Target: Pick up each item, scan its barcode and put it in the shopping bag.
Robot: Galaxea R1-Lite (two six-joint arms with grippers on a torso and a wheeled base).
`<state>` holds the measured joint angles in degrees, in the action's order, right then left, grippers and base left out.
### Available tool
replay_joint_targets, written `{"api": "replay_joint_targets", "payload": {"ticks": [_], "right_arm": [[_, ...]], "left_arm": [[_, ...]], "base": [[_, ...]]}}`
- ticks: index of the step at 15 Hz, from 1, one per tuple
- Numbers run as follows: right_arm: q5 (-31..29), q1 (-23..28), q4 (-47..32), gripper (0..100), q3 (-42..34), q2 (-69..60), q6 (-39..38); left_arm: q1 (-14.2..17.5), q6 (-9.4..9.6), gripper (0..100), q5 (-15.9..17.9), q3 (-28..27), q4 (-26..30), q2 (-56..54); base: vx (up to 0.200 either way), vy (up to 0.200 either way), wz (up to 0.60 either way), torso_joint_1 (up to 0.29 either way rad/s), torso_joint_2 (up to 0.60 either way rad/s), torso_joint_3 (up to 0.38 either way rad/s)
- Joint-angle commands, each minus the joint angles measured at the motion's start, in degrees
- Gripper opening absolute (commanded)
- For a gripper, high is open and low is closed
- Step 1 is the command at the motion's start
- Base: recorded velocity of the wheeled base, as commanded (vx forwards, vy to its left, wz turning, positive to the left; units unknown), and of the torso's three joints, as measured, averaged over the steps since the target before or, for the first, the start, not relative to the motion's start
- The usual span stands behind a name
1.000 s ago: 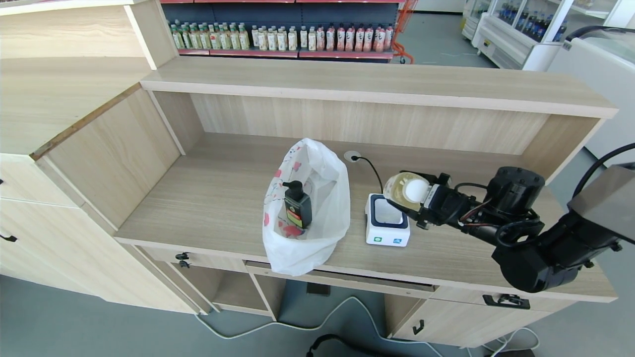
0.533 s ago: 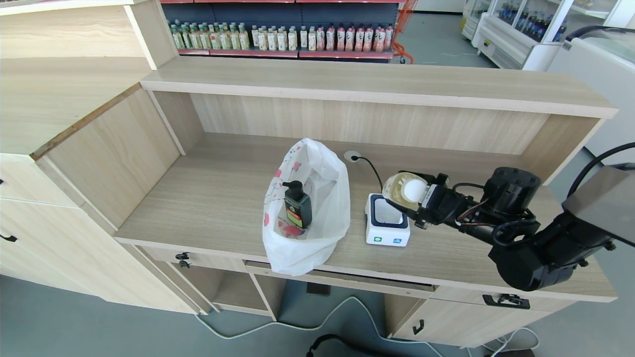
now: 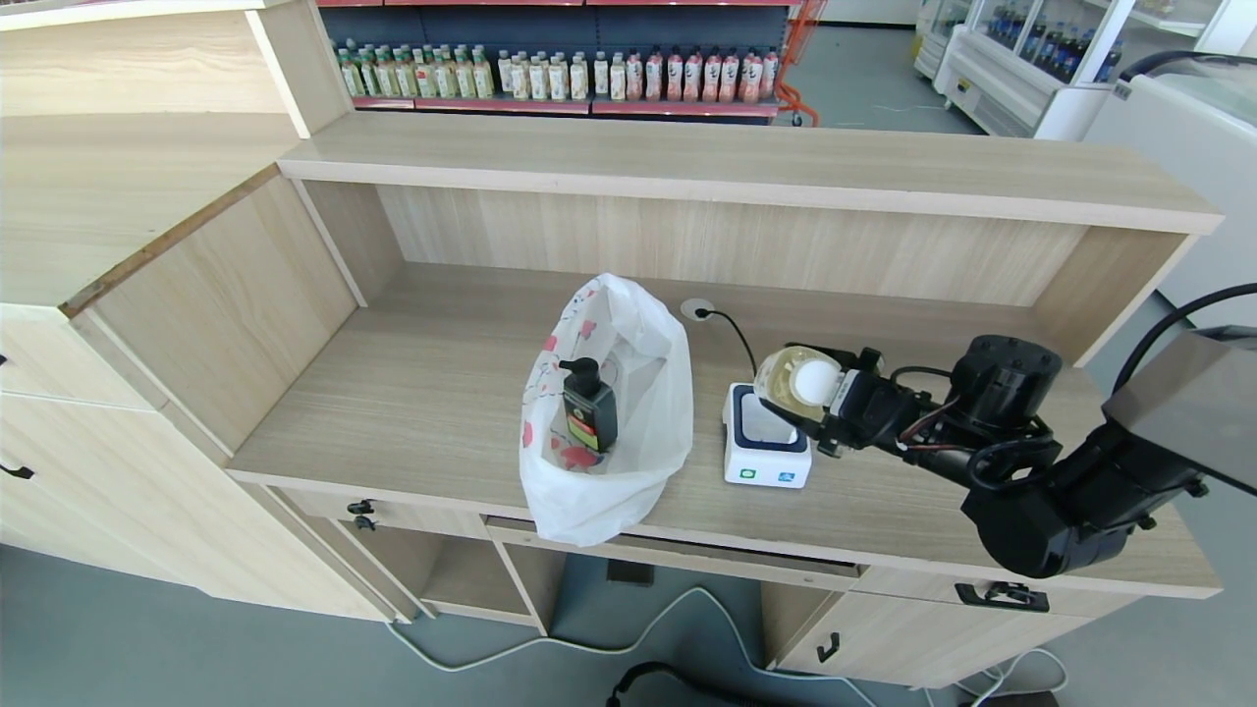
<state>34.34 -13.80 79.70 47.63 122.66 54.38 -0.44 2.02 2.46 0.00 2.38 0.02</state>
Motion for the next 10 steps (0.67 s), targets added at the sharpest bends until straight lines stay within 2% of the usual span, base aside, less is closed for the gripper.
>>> {"api": "replay_joint_targets", "payload": {"ticks": [1, 9, 10], "right_arm": [[0.0, -0.1, 0.0, 0, 0.2, 0.4, 0.0], [-0.2, -0.1, 0.1, 0, 0.5, -0.1, -0.3], [-0.6, -0.2, 1.5, 0, 0.1, -1.4, -3.1]], "left_arm": [[0.0, 0.0, 100, 0.0, 0.0, 0.0, 0.0], [0.1, 0.09, 100, 0.0, 0.0, 0.0, 0.0], [0.0, 0.09, 100, 0.0, 0.0, 0.0, 0.0]], "base": [[0.0, 0.0, 0.0, 0.0, 0.0, 0.0], [0.0, 0.0, 0.0, 0.0, 0.0, 0.0], [0.0, 0.0, 0.0, 0.0, 0.0, 0.0]]}}
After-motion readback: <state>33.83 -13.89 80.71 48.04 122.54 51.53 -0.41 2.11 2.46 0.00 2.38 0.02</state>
